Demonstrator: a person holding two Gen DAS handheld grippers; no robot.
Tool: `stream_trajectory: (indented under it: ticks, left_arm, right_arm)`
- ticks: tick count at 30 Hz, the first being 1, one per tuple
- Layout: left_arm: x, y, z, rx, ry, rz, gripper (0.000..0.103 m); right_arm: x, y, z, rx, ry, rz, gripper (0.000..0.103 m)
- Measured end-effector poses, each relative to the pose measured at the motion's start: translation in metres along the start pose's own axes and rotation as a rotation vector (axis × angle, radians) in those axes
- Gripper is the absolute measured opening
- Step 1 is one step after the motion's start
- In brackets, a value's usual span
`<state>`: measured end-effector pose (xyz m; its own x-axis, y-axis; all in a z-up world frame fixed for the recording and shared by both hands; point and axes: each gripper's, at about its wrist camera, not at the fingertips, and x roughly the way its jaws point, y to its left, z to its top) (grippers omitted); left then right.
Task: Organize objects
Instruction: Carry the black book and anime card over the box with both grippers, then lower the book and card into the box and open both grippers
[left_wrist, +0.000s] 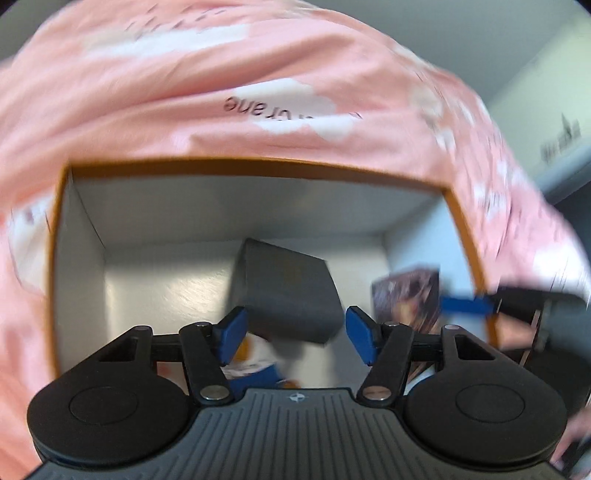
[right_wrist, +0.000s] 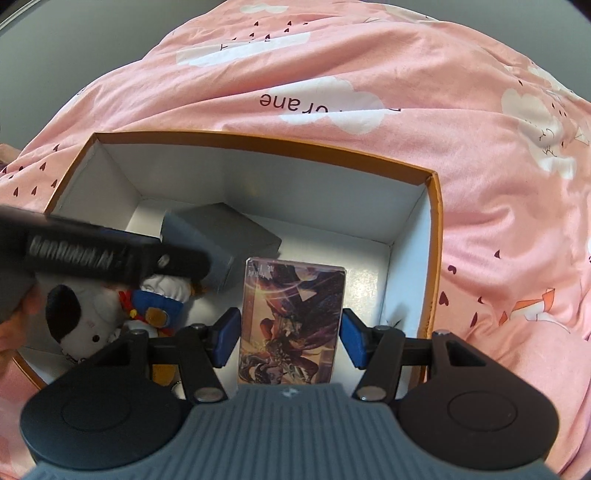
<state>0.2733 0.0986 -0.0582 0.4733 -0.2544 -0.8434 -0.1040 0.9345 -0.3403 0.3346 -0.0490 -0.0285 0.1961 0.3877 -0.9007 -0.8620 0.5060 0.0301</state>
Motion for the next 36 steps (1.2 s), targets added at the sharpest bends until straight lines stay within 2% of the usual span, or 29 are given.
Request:
stream_trajectory:
  ticks: [3,5,7,9,12,14,16,17,19,22,24,27,31,36]
  left_arm:
    - [-0.005,-0.008,-0.006,0.206,0.008,0.053,0.07]
    - [-0.003,-0.015,-0.009,0.32,0.022,0.06,0.07]
    - [0.004,-0.021,-0.01,0.411,0.029,0.067,0.07]
    - [0.012,-0.029,-0.012,0.502,0.026,0.106,0.07]
    - [0.025,-0.037,-0.012,0.573,0.043,0.153,0.07]
    - [0.032,-0.039,-0.01,0.562,0.048,0.147,0.07]
    - [0.035,-0.039,-0.006,0.53,0.043,0.14,0.064]
    - [0.036,-0.039,-0.005,0.509,0.037,0.139,0.055]
    - [0.037,-0.036,-0.005,0.445,0.045,0.132,0.042]
    - [0.04,-0.029,-0.002,0.3,0.068,0.115,0.036]
    - [0.043,-0.024,-0.003,0.249,0.08,0.092,0.034]
    - [0.041,-0.021,-0.007,0.283,0.082,0.083,0.034]
    - [0.027,-0.019,-0.012,0.342,0.034,0.065,0.035]
    - [0.011,-0.012,-0.008,0.379,-0.007,0.081,0.036]
  right_arm:
    - [0.001,0.004,0.002,-0.019,0.008,-0.004,0.06]
    - [0.003,0.006,0.004,-0.03,0.021,-0.003,0.06]
    - [0.006,0.01,0.006,-0.039,0.035,-0.004,0.06]
    - [0.009,0.015,0.008,-0.05,0.048,-0.017,0.06]
    - [0.015,0.021,0.012,-0.077,0.067,-0.046,0.06]
    - [0.019,0.022,0.014,-0.088,0.077,-0.056,0.06]
    - [0.02,0.022,0.015,-0.096,0.082,-0.068,0.06]
    - [0.02,0.022,0.016,-0.101,0.083,-0.074,0.06]
    - [0.021,0.02,0.017,-0.105,0.089,-0.087,0.06]
    - [0.021,0.012,0.021,-0.073,0.108,-0.095,0.06]
    - [0.024,0.006,0.024,-0.028,0.131,-0.086,0.06]
    - [0.028,0.002,0.028,0.037,0.149,-0.082,0.06]
    - [0.034,0.01,0.032,0.061,0.131,-0.153,0.06]
    - [0.049,0.028,0.035,0.021,0.123,-0.279,0.06]
